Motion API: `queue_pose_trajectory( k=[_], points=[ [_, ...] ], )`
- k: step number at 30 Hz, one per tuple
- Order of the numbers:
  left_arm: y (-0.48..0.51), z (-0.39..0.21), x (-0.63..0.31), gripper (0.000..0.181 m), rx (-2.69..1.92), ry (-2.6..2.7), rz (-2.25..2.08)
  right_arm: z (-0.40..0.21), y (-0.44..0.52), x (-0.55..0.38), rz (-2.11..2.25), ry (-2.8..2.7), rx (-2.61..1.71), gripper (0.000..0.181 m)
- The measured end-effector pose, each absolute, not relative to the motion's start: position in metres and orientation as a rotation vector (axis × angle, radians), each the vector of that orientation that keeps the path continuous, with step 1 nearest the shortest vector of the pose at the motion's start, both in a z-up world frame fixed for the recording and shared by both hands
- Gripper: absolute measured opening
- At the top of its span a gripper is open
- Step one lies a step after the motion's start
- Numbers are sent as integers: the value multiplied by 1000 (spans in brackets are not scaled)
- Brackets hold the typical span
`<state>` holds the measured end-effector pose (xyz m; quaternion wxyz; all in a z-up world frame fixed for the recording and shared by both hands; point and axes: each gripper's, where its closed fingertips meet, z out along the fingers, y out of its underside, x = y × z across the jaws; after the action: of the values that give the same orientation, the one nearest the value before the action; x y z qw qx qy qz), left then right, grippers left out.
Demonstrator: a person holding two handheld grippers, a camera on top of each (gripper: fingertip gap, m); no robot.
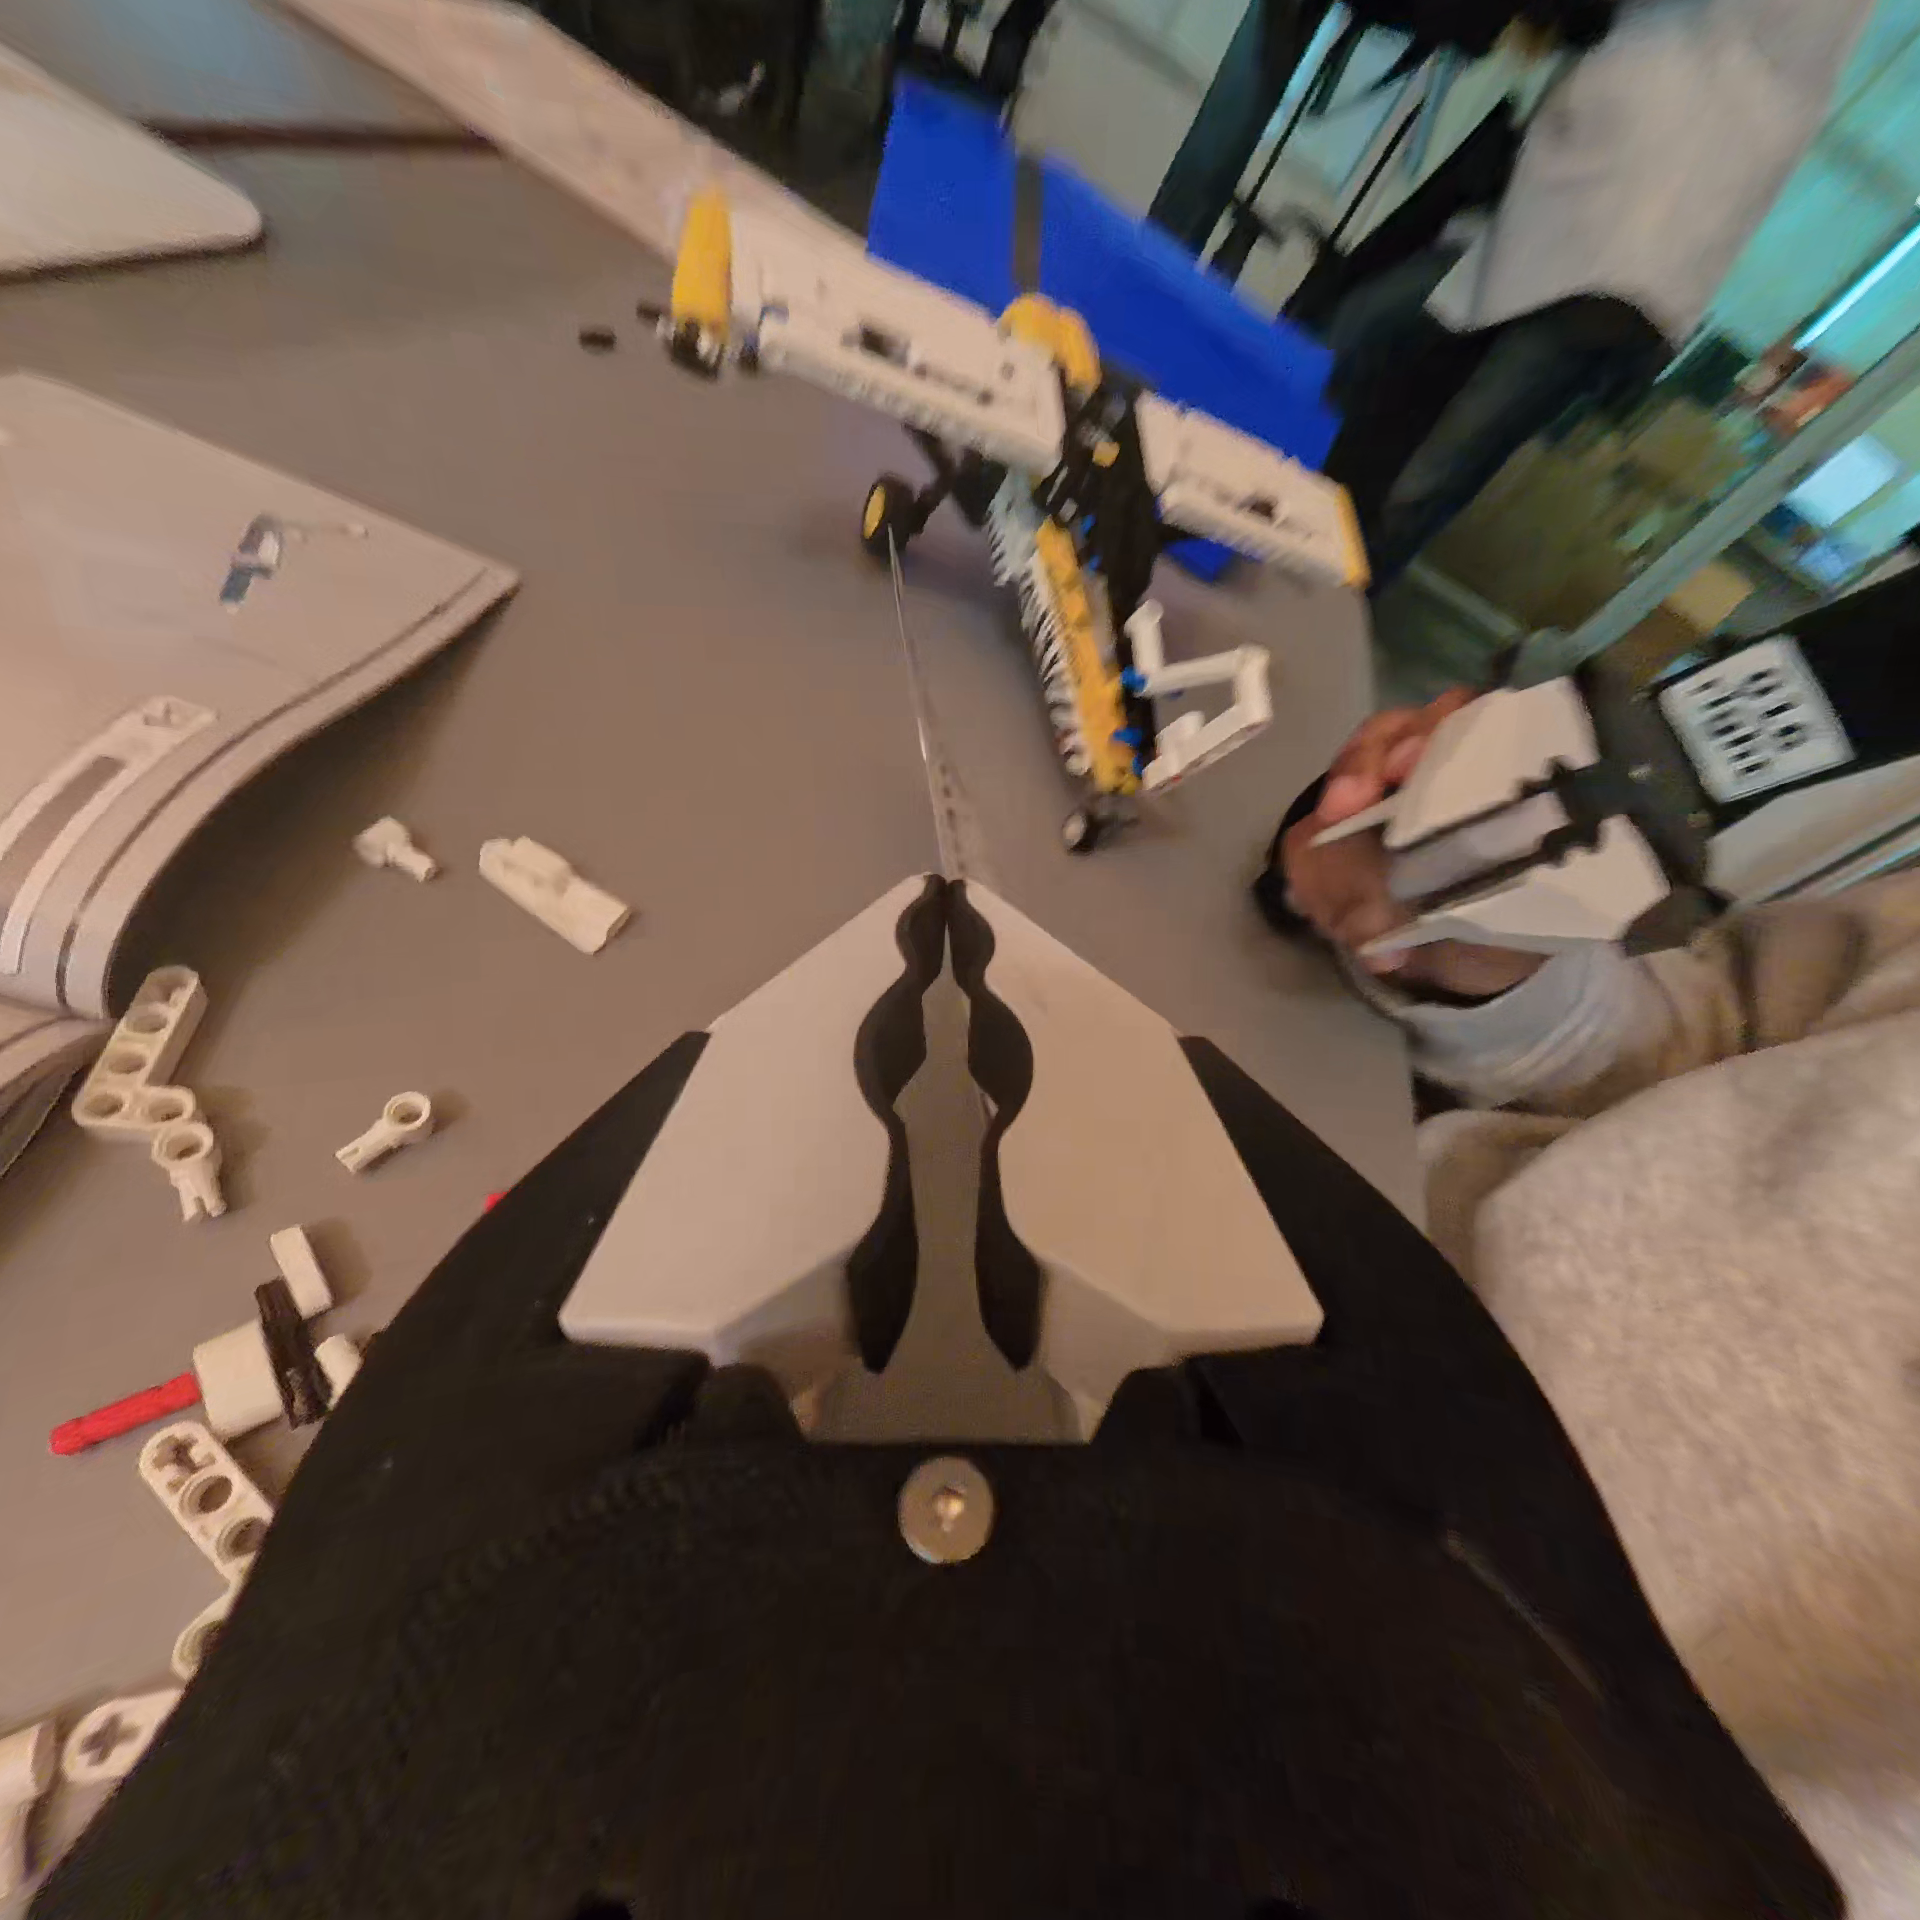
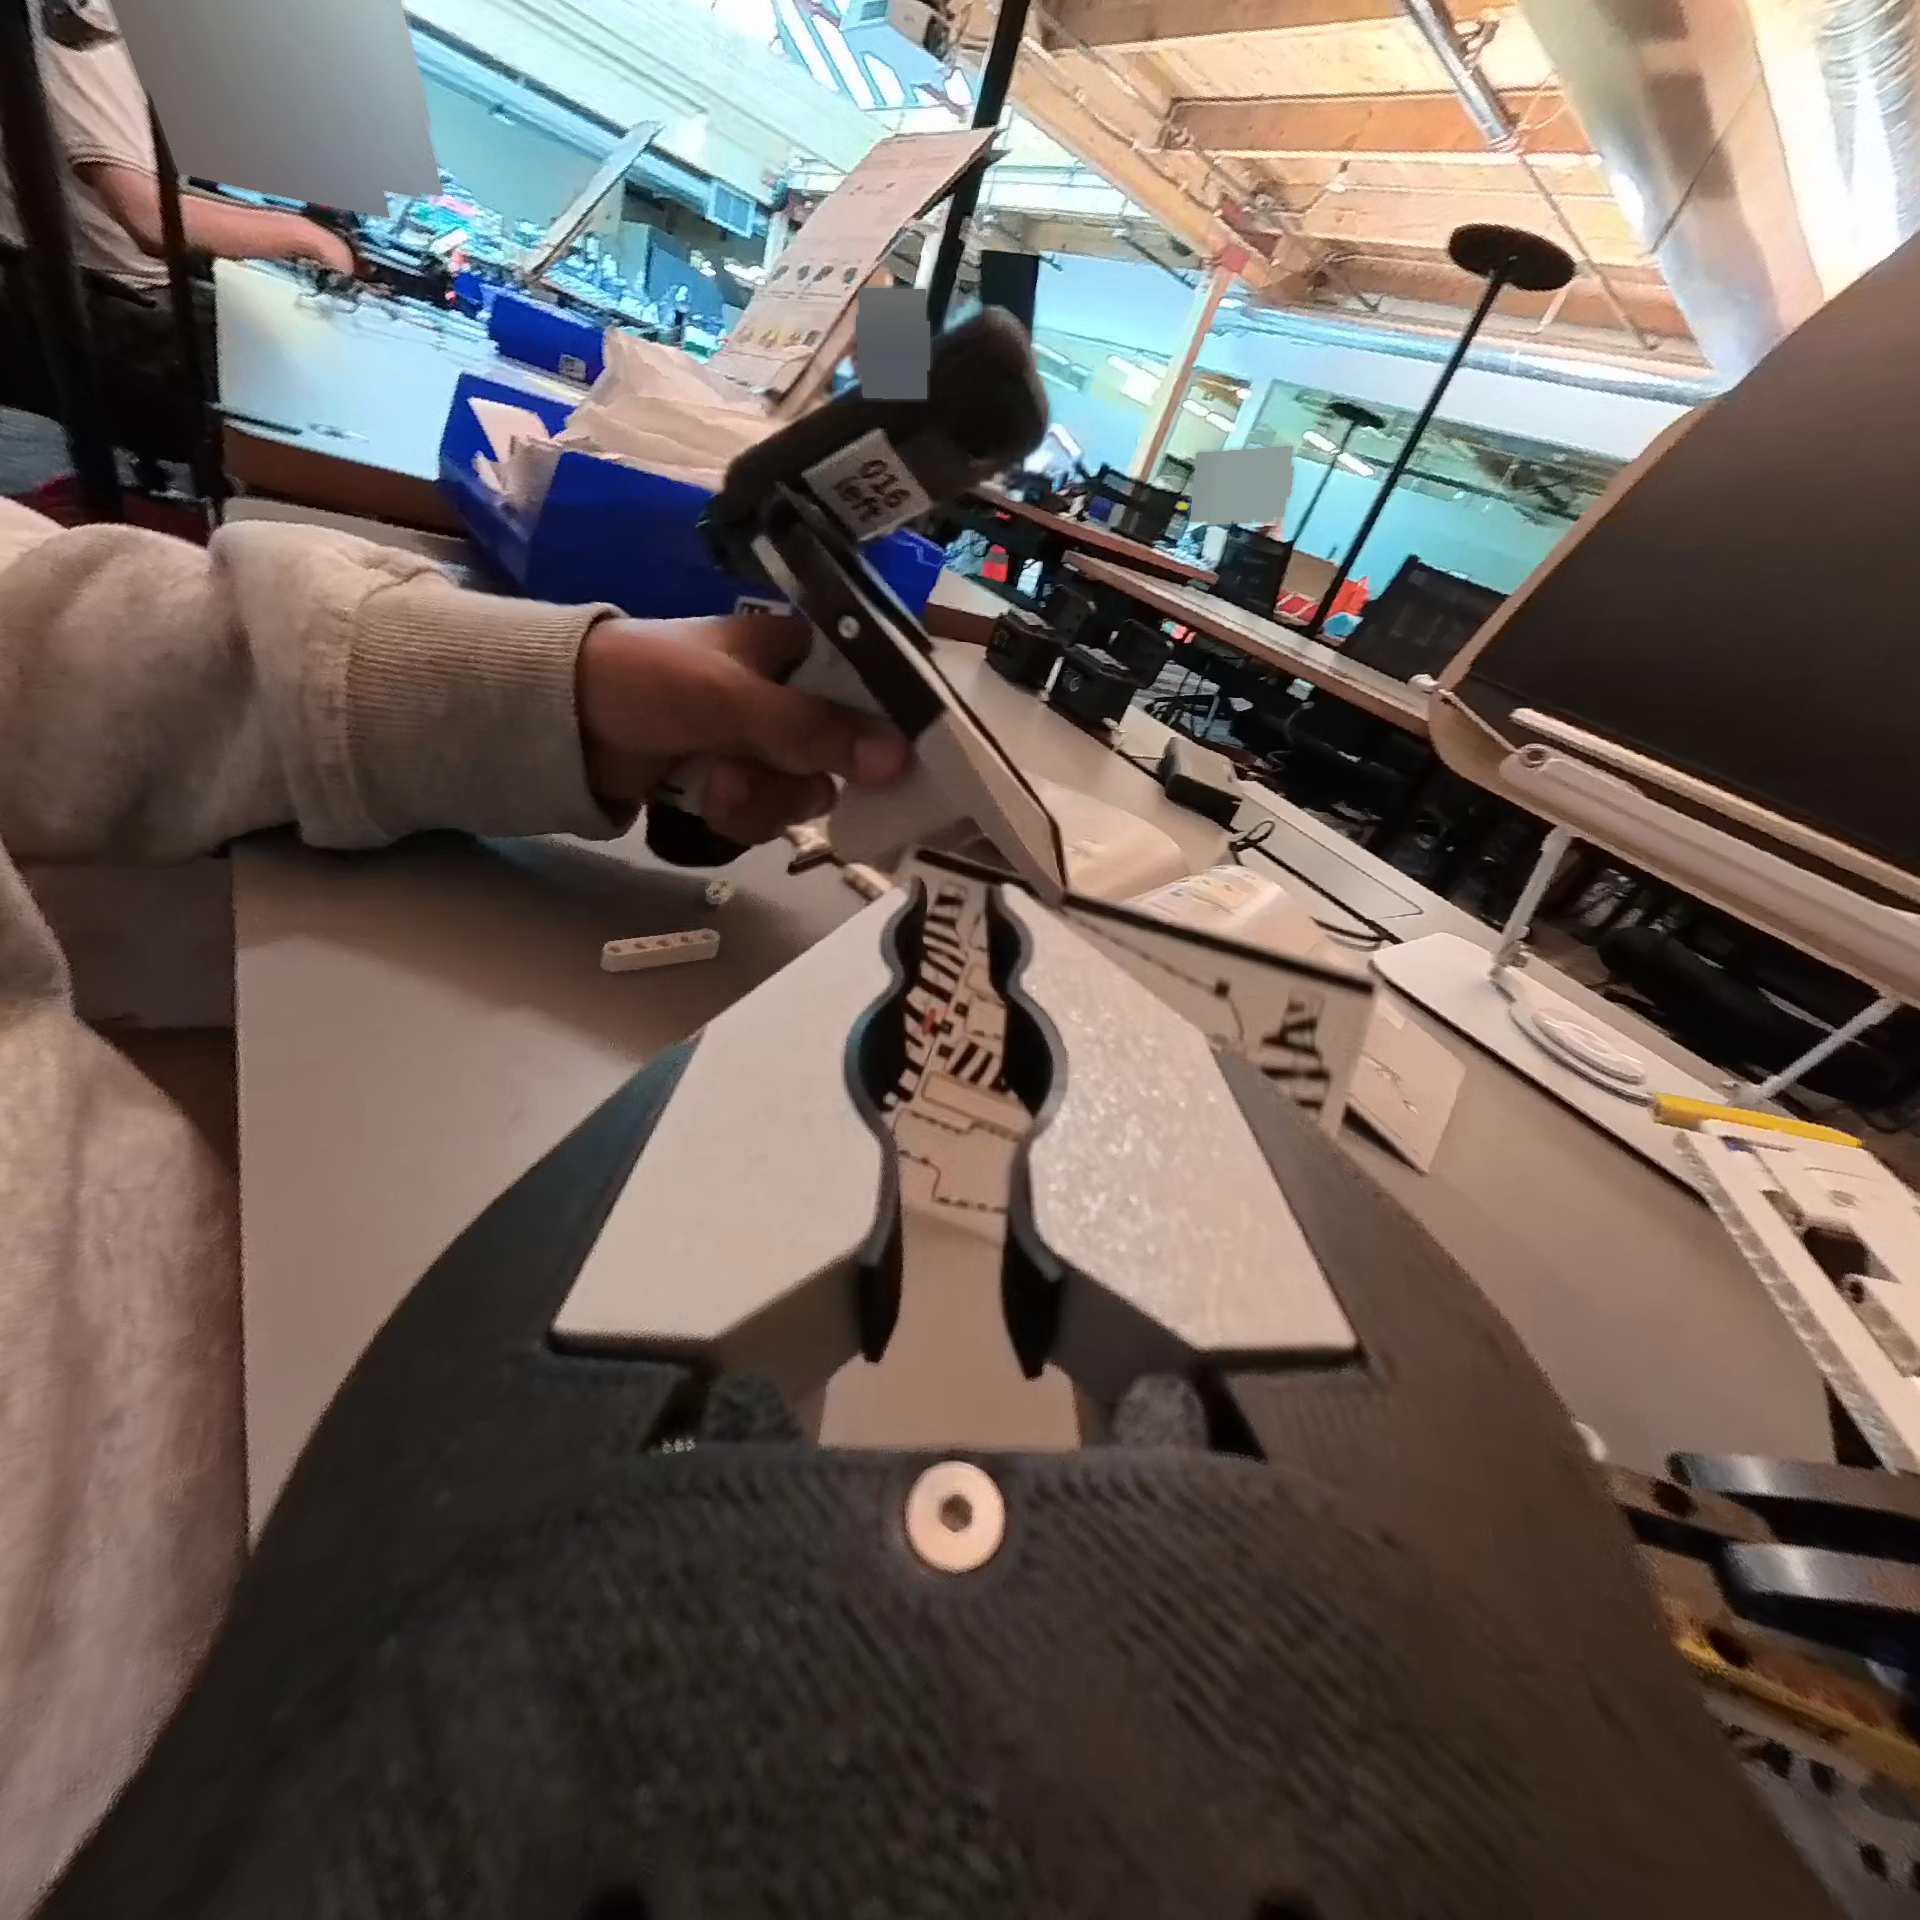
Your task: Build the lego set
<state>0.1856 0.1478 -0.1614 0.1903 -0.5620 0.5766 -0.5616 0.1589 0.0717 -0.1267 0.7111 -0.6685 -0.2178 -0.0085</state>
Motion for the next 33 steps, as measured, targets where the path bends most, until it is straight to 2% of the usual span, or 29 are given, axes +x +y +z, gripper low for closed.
queue_pose_trajectory(
  k=[8,13,17,19,22,24,25,26,30,33],
  points=[
    [135,-73,154,0,-1195,1449,-1962,-120,71,165,15,-431,-1456,17],
    [113,-33,131,0,-980,1354,-2294,-102,62,165,61,-378,-1357,47],
    [103,-28,123,0,-887,1353,-2377,-83,50,178,138,-258,-1257,62],
    [97,-34,126,0,-903,1369,-2402,-79,47,176,238,-237,-1224,63],
    [87,-50,136,0,-948,1445,-2352,-79,43,161,400,-287,-1212,49],
    [80,-63,140,0,-957,1534,-2280,-80,39,154,451,-324,-1210,12],
    [77,-68,140,0,-948,1574,-2250,-81,37,150,472,-350,-1212,0],
    [76,-71,141,2,-950,1595,-2230,-82,37,147,491,-359,-1220,0],
    [68,-74,136,30,-949,1710,-2220,-92,47,132,688,-362,-1358,0],
    [54,-77,130,32,-921,1818,-2218,-99,54,123,867,-316,-1468,0]
  ],
)
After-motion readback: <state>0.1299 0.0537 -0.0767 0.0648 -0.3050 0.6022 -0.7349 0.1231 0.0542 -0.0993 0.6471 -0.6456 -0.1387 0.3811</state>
